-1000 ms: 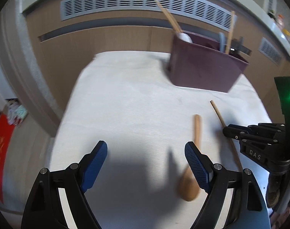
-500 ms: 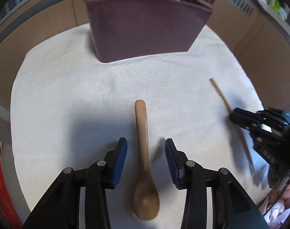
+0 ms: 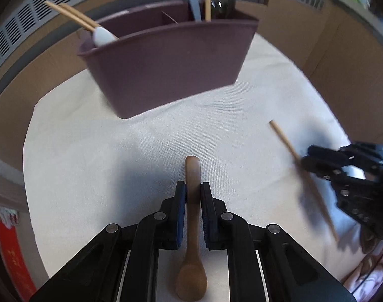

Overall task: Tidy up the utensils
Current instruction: 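Grasp the wooden spoon with the left gripper while the right grasps a chopstick, then lift the wooden spoon and chopstick and carry them to the maroon holder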

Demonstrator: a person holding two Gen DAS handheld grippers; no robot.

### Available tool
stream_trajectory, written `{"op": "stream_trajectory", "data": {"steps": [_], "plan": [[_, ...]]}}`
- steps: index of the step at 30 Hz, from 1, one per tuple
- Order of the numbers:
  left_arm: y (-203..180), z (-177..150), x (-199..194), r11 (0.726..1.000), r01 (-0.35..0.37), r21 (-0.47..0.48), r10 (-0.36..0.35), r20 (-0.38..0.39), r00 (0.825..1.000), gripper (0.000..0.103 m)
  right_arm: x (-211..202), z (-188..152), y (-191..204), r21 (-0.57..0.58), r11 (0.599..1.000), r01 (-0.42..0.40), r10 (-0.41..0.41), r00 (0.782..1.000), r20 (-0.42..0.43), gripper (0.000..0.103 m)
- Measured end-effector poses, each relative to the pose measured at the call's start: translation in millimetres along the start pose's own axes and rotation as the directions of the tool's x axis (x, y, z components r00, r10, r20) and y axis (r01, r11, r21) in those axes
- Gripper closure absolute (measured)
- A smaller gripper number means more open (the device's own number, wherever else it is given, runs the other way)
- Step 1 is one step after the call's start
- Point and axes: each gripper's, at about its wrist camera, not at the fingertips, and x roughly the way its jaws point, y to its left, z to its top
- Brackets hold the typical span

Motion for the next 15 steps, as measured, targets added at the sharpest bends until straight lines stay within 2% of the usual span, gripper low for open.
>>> {"op": "stream_trajectory", "data": {"steps": [5, 6, 7, 10, 15], "plan": [[18, -19, -36, 0.992, 0.03, -0.125, -0.012, 0.142, 0.99, 0.091, 20, 9, 13, -0.011, 1.0, 0.021, -0.021, 0.999, -0.045, 0.087], [20, -22, -42, 0.988, 0.043, -0.146, -0.019, 0.165, 0.986, 0.091, 21, 10, 16, -0.028, 0.999, 0.038, -0.039, 0.998, -0.041, 0.088], [24, -26, -48, 0.984, 0.054, -0.168, -0.021, 0.19, 0.982, 0.091, 21, 10, 20, -0.044, 0.998, 0.053, -0.054, 0.998, -0.038, 0.096], [28, -35, -64, 0.976, 0.08, -0.203, -0.03, 0.237, 0.971, 0.091, 15, 5, 23, -0.049, 0.997, 0.054, -0.056, 0.998, -0.032, 0.097], [30, -48, -88, 0.968, 0.114, -0.223, -0.044, 0.298, 0.954, 0.091, -19, -1, 21, -0.037, 0.998, 0.041, -0.039, 0.998, 0.053, 0.097]]}}
